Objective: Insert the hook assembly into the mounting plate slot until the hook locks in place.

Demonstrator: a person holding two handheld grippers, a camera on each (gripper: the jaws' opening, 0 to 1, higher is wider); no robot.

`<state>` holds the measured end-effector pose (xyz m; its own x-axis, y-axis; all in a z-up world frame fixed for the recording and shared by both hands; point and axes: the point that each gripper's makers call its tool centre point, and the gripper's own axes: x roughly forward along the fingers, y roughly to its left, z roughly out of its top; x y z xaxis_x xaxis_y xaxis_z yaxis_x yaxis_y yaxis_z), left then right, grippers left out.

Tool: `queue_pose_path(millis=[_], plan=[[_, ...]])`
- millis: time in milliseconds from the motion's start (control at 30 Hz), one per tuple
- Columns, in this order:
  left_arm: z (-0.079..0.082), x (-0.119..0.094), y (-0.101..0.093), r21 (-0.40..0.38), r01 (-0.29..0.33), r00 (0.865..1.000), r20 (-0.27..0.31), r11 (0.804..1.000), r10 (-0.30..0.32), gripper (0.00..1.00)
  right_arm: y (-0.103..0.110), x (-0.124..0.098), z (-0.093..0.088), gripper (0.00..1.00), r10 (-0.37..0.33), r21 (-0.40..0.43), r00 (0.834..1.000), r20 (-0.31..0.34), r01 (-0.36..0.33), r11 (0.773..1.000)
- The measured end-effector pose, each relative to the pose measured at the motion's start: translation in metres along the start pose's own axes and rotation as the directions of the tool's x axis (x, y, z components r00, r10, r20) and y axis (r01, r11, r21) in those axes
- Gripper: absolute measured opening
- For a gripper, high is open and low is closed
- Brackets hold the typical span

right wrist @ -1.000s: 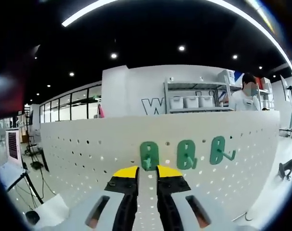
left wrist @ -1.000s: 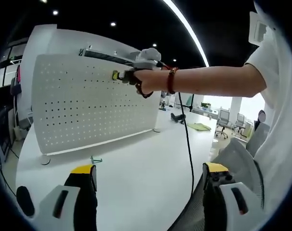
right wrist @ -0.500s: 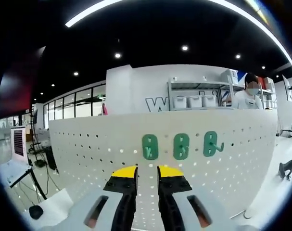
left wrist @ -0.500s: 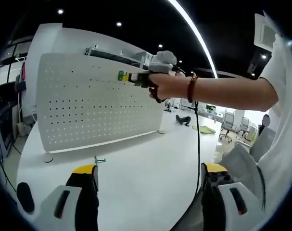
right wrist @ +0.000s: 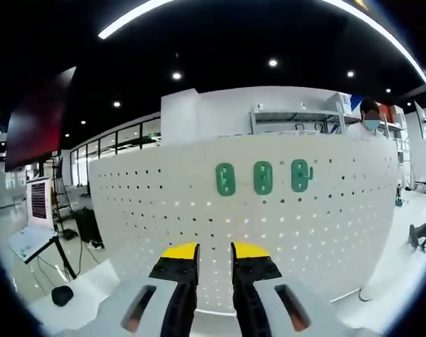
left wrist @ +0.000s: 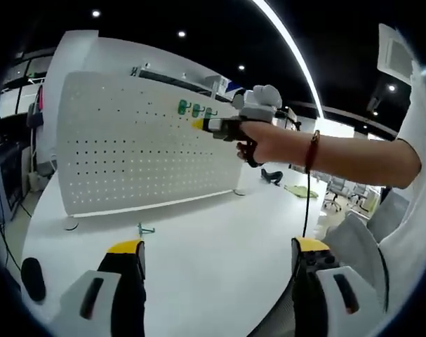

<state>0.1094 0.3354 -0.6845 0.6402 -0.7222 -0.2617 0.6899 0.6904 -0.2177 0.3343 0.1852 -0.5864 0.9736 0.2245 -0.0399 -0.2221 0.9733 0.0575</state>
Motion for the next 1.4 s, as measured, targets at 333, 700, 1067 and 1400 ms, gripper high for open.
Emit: queue_pose_path(millis=[333,700,1067,1400], plan=[[0.000,0.010,0.002,0.018,-0.014,1.000,-0.021,1.000,0.015,0.87,0.002,-0.025,-0.015,0.22,0.054,-0.015,0.998,-0.023,-0.054,0.998],[-0.002,0.023,0.013,-0.009,-0.052,0.998,-0.043,0.999,0.052,0.79,0.010,-0.052,-0.044,0.23,0.102,0.048,0.993,-0.063,-0.099,0.994],[-0.008,0.040,0.023,-0.012,-0.083,0.994,-0.070,0.996,0.082,0.76,0.009,-0.074,-0.056,0.24,0.135,0.038,0.988,-0.079,-0.132,0.991],[-0.013,0.060,0.038,0.004,-0.110,0.988,-0.112,0.994,0.110,0.75,0.015,-0.090,-0.073,0.25,0.176,0.049,0.978,-0.114,-0.172,0.984]])
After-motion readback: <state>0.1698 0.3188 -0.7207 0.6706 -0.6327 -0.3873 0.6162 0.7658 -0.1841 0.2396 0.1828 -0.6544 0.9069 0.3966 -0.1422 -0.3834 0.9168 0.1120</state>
